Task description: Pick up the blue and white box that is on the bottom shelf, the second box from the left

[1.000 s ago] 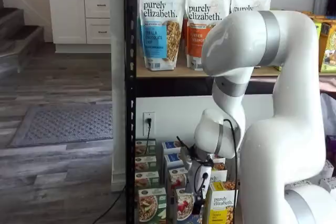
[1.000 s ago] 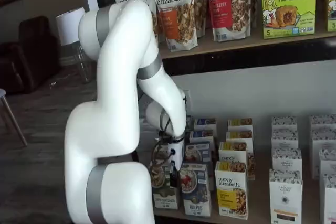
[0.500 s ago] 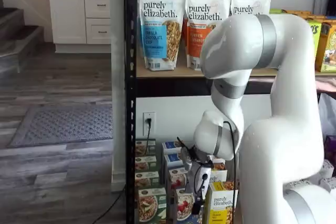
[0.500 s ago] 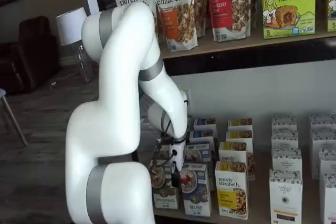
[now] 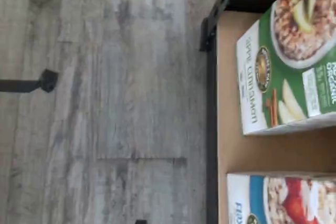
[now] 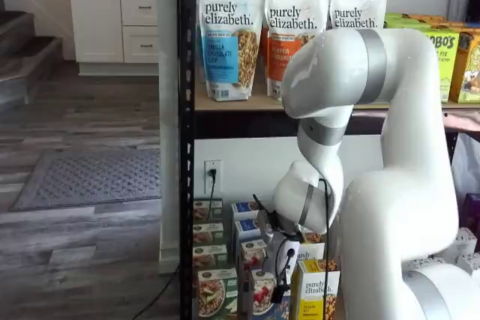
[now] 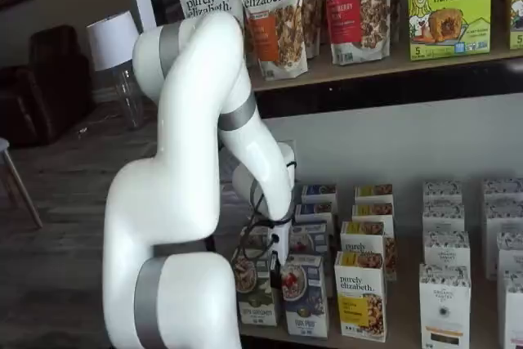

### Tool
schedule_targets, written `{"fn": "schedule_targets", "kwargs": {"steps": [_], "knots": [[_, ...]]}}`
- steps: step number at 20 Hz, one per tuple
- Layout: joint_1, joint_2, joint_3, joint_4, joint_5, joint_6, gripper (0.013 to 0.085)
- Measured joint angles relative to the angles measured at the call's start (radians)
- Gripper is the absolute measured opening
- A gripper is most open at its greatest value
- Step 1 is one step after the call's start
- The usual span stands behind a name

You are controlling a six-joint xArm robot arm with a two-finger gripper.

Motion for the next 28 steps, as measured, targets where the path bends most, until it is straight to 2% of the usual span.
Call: {"fn": "schedule_targets", "kwargs": {"steps": [5, 11, 13, 20, 28], "knots": [[-0.007, 0.034, -0.035, -0.012, -0.003, 0.004, 0.085], [-0.013, 0.071, -0.082, 0.07, -0.003, -0.075, 0.085], [-0.02, 0.085, -0.101, 0.08, -0.002, -0.09, 0.085], [-0.046, 0.133, -0.171, 0.064, 0.019, -0.094, 0.085], [-0.062, 0.199, -0.254, 0.027, 0.035, -0.071, 0.085]]}}
